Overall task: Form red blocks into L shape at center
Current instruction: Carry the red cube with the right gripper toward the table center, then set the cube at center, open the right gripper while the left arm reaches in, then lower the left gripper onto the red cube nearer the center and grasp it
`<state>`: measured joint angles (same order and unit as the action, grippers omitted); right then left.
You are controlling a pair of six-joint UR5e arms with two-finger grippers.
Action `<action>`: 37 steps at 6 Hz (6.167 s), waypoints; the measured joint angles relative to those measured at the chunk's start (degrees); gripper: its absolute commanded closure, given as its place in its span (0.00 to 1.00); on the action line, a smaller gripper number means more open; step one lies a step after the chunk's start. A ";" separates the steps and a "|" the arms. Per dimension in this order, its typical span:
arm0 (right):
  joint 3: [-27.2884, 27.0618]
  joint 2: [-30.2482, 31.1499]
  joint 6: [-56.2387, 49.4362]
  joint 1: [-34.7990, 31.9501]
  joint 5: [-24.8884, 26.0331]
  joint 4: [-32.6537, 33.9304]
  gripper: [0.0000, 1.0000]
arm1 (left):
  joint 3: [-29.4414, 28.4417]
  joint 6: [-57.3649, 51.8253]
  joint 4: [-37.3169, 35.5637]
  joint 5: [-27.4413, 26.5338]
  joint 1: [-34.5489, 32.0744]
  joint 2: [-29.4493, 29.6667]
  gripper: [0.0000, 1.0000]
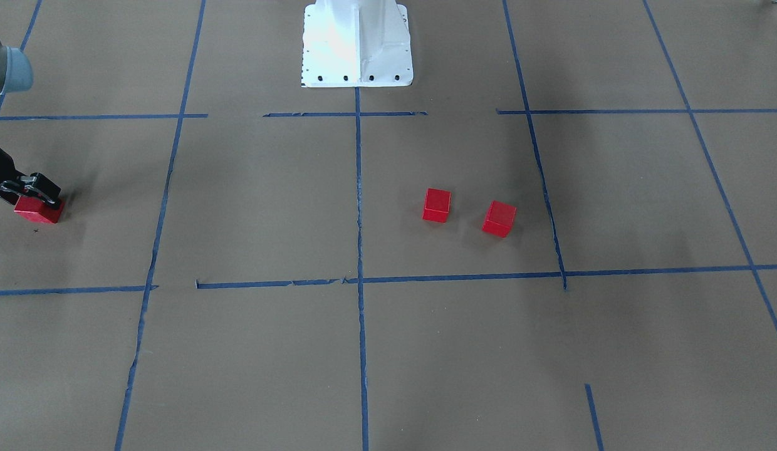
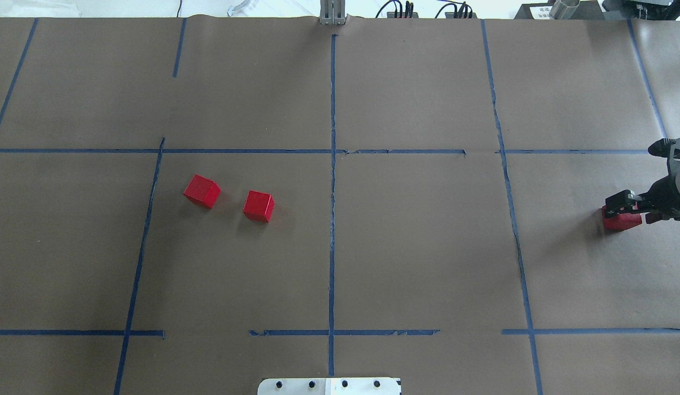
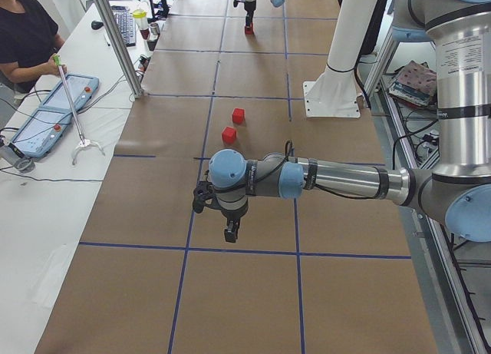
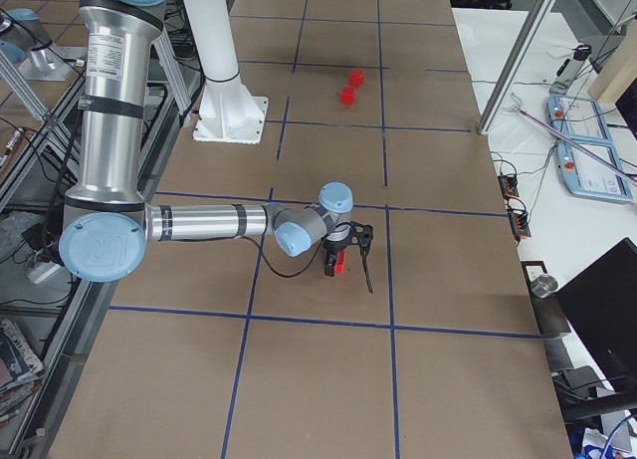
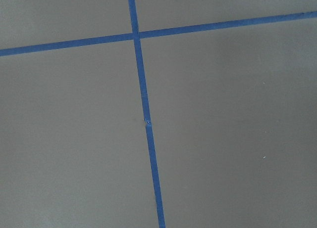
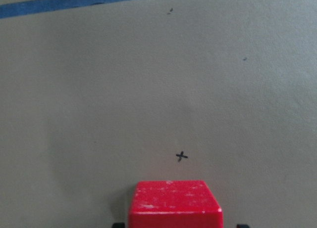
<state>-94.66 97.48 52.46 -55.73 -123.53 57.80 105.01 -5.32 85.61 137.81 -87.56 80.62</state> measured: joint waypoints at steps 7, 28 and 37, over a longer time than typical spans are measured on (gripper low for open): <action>-13.43 -20.62 19.67 20.41 6.30 5.52 1.00 | 1.93 -0.02 0.10 0.56 0.02 -0.08 0.00; -14.30 -45.37 29.16 27.10 18.57 34.76 0.00 | 2.67 9.81 3.17 7.27 5.96 4.86 0.00; -23.17 -26.67 8.32 9.55 2.91 34.66 0.00 | -10.69 63.58 14.39 -25.01 53.85 42.28 0.03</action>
<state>-117.82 70.81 60.78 -46.18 -120.63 92.47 94.32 58.26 99.99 112.80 -33.70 122.90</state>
